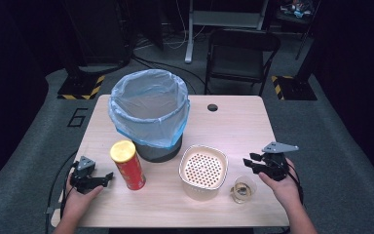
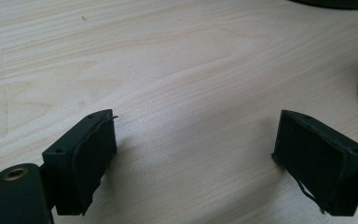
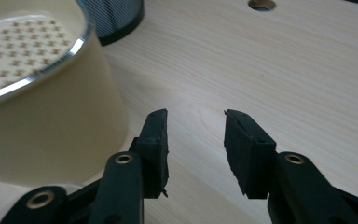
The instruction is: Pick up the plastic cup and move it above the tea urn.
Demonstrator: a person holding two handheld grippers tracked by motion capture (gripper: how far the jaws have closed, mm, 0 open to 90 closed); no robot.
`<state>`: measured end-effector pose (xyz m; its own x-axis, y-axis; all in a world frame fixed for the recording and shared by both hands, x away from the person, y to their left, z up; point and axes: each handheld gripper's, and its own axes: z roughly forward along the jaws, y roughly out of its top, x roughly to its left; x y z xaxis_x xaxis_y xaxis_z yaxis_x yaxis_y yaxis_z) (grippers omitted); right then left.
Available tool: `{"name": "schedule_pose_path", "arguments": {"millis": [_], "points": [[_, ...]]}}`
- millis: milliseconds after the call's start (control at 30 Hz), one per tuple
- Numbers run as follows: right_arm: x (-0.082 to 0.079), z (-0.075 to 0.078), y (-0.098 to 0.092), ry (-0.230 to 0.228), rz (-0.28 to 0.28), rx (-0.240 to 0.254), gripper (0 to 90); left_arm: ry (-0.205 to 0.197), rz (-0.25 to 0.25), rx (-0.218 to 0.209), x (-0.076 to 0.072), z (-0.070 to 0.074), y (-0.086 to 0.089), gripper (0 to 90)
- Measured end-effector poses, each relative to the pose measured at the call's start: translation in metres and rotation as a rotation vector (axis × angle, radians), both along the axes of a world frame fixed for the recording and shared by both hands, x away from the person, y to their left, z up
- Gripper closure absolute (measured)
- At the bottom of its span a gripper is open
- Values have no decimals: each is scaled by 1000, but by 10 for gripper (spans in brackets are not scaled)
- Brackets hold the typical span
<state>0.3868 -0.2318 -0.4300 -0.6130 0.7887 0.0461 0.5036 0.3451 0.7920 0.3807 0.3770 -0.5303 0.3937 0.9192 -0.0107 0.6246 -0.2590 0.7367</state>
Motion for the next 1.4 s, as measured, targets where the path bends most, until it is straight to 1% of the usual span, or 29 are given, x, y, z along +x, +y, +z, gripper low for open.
{"name": "schedule_pose_path", "arguments": {"millis": [67, 100, 200, 267, 300, 400, 567, 600, 667, 733, 800, 867, 967, 1200, 1233, 1333, 1400], "points": [[-1, 6, 7, -19, 26, -4, 618, 0, 2, -4, 0, 0, 0, 126], [-1, 10, 10, -22, 40, -3, 616, 2, -1, 0, 0, 0, 0, 126], [-3, 19, 20, -37, 65, 21, 607, 1, -2, 3, 0, 0, 0, 126], [-4, 24, 27, -32, 92, 33, 614, 0, 1, -2, 0, 0, 0, 126], [-4, 25, 30, -30, 98, 34, 619, 0, -2, 2, 0, 0, 0, 126], [-4, 29, 39, -18, 120, 38, 624, 1, 0, -3, 0, 0, 0, 126], [1, 29, 53, -12, 155, 28, 636, 1, -4, 4, 0, 0, 0, 126], [2, 29, 55, -12, 159, 22, 639, 3, -3, -1, 0, 0, 0, 126], [5, 27, 61, -9, 158, 5, 644, 2, -6, 3, 0, 0, 0, 126], [9, 25, 64, -9, 160, -18, 655, 4, -3, 0, 0, 0, 0, 126], [14, 22, 68, 5, 160, -29, 677, 3, -4, 3, 0, 0, 0, 126], [15, 21, 69, 17, 157, -22, 694, 2, -6, 5, 0, 0, 0, 126], [17, 21, 71, 23, 169, -31, 740, 2, -7, 5, 0, 0, 0, 126], [15, 22, 70, 31, 167, -37, 745, 2, -7, 5, 0, 0, 0, 126], [14, 22, 70, 22, 164, -37, 745, 2, -7, 5, 0, 0, 0, 126], [11, 21, 68, 25, 162, -28, 743, 2, -7, 5, 0, 0, 0, 126], [10, 21, 66, 25, 177, -28, 748, 2, -8, 5, 0, 0, 0, 126]]}}
